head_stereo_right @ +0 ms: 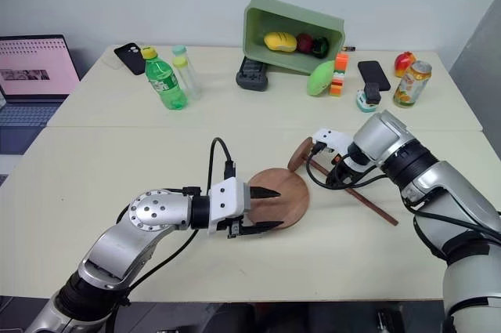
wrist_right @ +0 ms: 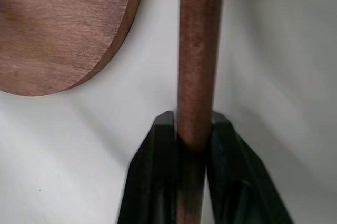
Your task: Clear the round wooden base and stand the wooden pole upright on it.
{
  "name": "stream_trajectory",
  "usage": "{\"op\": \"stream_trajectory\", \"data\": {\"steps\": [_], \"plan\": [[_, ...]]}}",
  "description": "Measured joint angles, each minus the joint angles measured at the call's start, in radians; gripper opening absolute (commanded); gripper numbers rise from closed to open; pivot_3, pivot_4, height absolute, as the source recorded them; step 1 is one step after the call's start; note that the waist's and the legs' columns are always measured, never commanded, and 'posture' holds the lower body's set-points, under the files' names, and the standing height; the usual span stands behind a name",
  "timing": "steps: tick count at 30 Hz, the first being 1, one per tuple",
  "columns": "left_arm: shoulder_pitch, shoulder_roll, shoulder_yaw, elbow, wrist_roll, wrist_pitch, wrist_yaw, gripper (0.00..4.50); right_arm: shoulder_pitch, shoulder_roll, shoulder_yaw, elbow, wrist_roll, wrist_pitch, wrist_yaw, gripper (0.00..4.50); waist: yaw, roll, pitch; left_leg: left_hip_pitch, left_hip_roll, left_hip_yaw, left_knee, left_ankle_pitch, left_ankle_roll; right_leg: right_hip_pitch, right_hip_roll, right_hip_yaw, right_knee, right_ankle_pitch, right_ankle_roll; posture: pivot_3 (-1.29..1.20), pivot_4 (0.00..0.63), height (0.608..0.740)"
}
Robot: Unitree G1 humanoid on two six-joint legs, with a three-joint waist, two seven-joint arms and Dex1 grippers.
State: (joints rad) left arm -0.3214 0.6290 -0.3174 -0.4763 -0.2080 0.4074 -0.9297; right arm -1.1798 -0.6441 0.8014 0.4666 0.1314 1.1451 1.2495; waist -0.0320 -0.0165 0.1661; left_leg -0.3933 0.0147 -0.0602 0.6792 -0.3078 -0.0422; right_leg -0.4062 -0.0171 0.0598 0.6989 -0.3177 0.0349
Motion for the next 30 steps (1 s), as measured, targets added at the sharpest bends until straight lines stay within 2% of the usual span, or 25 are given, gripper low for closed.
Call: {"op": "stream_trajectory", "data": {"steps": [6,9,13,16,19,24,26,28,30], "plan": [[0.000,0.003,0.000,0.016,0.000,-0.006,-0.010,2.78,0.000,0.013,-0.027,0.010,0.000,0.023,0.005,0.26,0.000,0.000,0.000,0.000,0.000,0.000,0.000,0.000,0.000,0.000,0.000,0.000,0.000,0.000,0.000,0.00,0.150,0.740],[-0.001,0.004,0.009,0.025,-0.005,-0.006,-0.016,2.78,-0.001,0.018,-0.081,0.007,0.008,0.057,-0.014,0.26,0.000,0.000,0.000,-0.001,-0.001,-0.001,0.000,0.000,0.000,0.000,-0.001,-0.001,0.000,0.000,0.000,0.00,0.150,0.740],[0.004,0.007,0.095,0.052,-0.039,-0.004,-0.008,2.78,-0.019,0.006,-0.283,-0.078,0.042,0.110,-0.098,0.26,0.001,0.000,0.000,-0.004,-0.001,-0.003,0.001,0.000,0.000,-0.003,-0.001,-0.003,0.001,0.000,0.000,0.00,0.150,0.740],[0.032,0.050,0.191,0.058,-0.070,0.020,0.001,2.78,0.026,-0.027,-0.503,-0.331,0.094,0.104,-0.171,0.26,0.001,0.000,0.000,-0.007,0.000,-0.006,0.000,0.000,0.000,-0.004,-0.001,-0.007,-0.001,0.000,0.000,0.00,0.150,0.740],[0.060,0.089,0.232,0.067,-0.073,0.024,-0.004,2.78,0.114,-0.003,-0.631,-0.506,0.139,0.081,-0.225,0.26,0.001,0.000,0.000,-0.007,-0.001,-0.008,0.001,0.000,0.000,-0.002,-0.002,-0.010,-0.001,0.000,0.000,0.00,0.150,0.740],[0.101,0.161,0.287,0.082,-0.101,0.031,-0.044,2.78,0.299,0.158,-0.839,-0.779,0.219,-0.022,-0.368,0.26,0.001,0.000,-0.001,-0.007,-0.001,-0.011,0.001,0.001,0.000,0.000,-0.002,-0.014,0.000,0.000,0.000,0.00,0.150,0.740],[0.105,0.197,0.321,0.087,-0.112,0.030,-0.072,2.78,0.417,0.280,-0.918,-0.887,0.262,-0.128,-0.429,0.26,0.001,0.000,-0.001,-0.007,-0.001,-0.013,0.001,0.001,0.000,0.000,-0.002,-0.016,0.000,0.000,0.000,0.00,0.150,0.740],[0.105,0.222,0.347,0.091,-0.140,0.023,-0.110,2.78,0.520,0.367,-0.927,-0.954,0.286,-0.226,-0.477,0.26,0.001,0.001,0.000,-0.007,-0.002,-0.013,0.000,0.003,-0.004,0.000,-0.002,-0.016,0.000,0.000,0.000,0.00,0.150,0.740],[0.105,0.229,0.352,0.093,-0.147,0.013,-0.131,2.78,0.554,0.396,-0.925,-0.981,0.286,-0.268,-0.513,0.26,0.001,0.002,0.000,-0.007,-0.003,-0.012,0.000,0.004,-0.004,0.000,-0.002,-0.015,0.001,0.000,0.000,0.00,0.150,0.740]]}}
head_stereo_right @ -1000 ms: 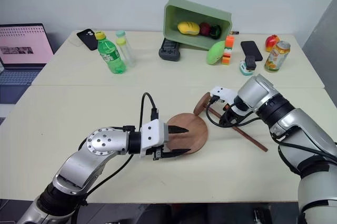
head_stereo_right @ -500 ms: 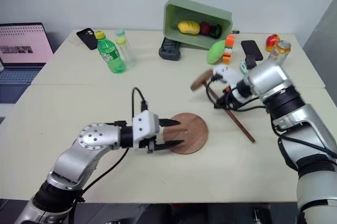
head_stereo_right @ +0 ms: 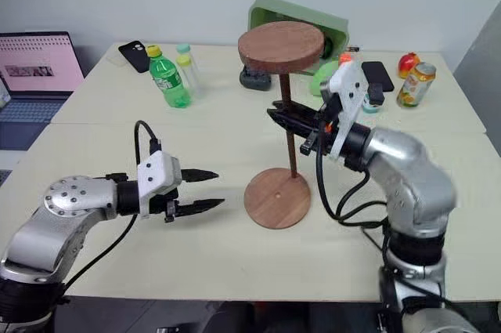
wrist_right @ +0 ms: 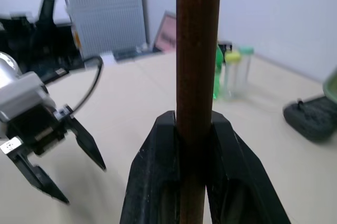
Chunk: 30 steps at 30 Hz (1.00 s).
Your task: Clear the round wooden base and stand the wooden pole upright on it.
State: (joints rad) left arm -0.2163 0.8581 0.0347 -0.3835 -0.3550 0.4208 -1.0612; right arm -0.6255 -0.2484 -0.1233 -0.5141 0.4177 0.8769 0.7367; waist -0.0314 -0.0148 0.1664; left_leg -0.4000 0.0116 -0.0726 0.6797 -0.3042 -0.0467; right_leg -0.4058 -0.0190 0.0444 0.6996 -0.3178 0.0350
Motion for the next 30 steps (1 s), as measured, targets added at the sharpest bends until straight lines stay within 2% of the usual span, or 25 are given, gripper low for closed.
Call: {"op": "stream_trajectory", "data": {"steps": [4,7,17,30], "plan": [[-0.028,0.011,-0.011,0.034,0.001,-0.037,-0.058,2.78,0.173,0.094,0.056,-0.069,0.002,-0.176,-0.049,0.26,0.001,0.000,0.000,0.000,0.000,-0.002,0.000,0.000,0.000,0.001,0.001,-0.002,0.000,0.000,0.000,0.00,0.150,0.740],[-0.069,0.012,-0.039,0.041,0.005,-0.041,-0.084,2.78,0.248,0.127,0.123,-0.058,-0.006,-0.256,-0.073,0.26,-0.003,0.000,0.000,0.001,0.000,-0.001,0.000,0.001,0.000,0.001,0.002,-0.001,0.001,0.000,0.000,0.00,0.150,0.740],[-0.094,0.020,-0.090,0.050,0.026,-0.056,-0.126,2.78,0.291,0.092,0.223,0.006,-0.043,-0.409,-0.096,0.26,-0.009,0.001,0.000,0.001,0.000,-0.002,0.000,0.001,-0.001,0.001,0.004,-0.001,0.001,0.000,0.000,0.00,0.150,0.740],[-0.087,0.035,-0.111,0.055,0.069,-0.092,-0.128,2.78,0.276,0.045,0.246,0.061,-0.053,-0.451,-0.106,0.26,-0.009,0.001,0.000,0.001,0.000,-0.002,0.000,0.001,0.000,0.001,0.004,-0.001,0.002,0.000,0.000,0.00,0.150,0.740]]}}
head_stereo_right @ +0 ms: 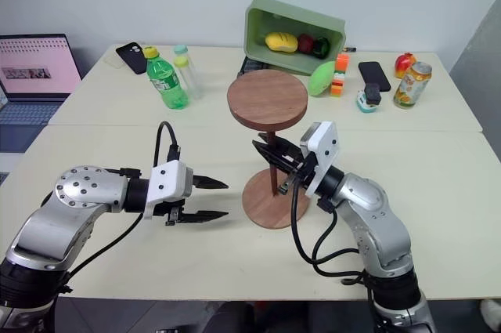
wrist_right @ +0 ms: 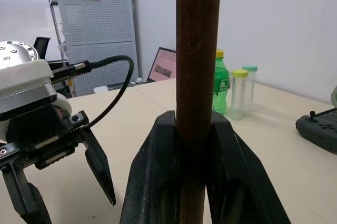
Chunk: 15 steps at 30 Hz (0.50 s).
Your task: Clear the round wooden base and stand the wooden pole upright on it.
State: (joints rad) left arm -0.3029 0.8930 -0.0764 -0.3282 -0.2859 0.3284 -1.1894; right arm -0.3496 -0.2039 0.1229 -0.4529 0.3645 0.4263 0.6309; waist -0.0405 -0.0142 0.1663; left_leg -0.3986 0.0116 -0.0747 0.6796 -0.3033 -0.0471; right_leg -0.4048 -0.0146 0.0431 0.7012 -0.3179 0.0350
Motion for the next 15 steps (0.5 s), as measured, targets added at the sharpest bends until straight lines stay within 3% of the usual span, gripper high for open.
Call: {"op": "stream_trajectory", "data": {"steps": [15], "plan": [[0.023,0.000,0.000,0.016,0.017,-0.028,0.000,2.78,0.001,-0.016,0.019,0.036,0.001,-0.032,0.000,0.26,0.001,0.000,0.000,0.000,0.000,0.000,0.000,0.000,0.000,0.000,0.000,0.000,0.000,0.000,0.000,0.00,0.150,0.740]]}}
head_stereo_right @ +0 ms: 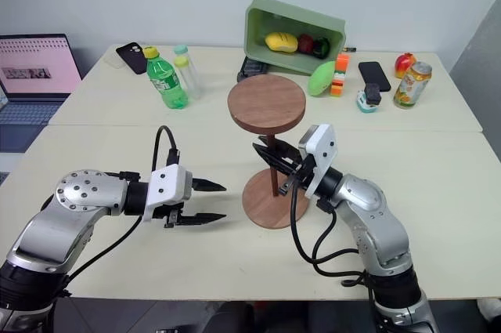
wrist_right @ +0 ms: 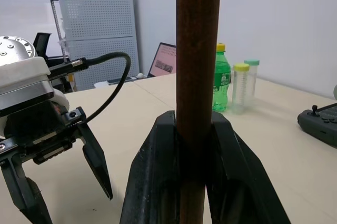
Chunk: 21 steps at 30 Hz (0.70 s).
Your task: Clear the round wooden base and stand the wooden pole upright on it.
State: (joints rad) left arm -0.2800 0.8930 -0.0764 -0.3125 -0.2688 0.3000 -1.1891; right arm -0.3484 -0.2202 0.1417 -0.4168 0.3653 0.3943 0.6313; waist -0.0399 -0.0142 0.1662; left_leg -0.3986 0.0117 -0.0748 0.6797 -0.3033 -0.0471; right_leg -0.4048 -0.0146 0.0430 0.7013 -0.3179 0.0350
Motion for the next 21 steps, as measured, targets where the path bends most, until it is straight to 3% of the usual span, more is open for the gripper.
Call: {"op": "stream_trajectory", "data": {"steps": [21], "plan": [[0.010,0.000,0.000,0.001,0.000,-0.005,0.000,2.78,0.014,-0.025,0.035,0.033,-0.020,-0.085,0.017,0.26,0.000,0.000,0.000,0.000,0.000,0.000,0.000,0.000,0.000,0.000,0.000,0.000,0.000,0.000,0.000,0.00,0.150,0.740]]}}
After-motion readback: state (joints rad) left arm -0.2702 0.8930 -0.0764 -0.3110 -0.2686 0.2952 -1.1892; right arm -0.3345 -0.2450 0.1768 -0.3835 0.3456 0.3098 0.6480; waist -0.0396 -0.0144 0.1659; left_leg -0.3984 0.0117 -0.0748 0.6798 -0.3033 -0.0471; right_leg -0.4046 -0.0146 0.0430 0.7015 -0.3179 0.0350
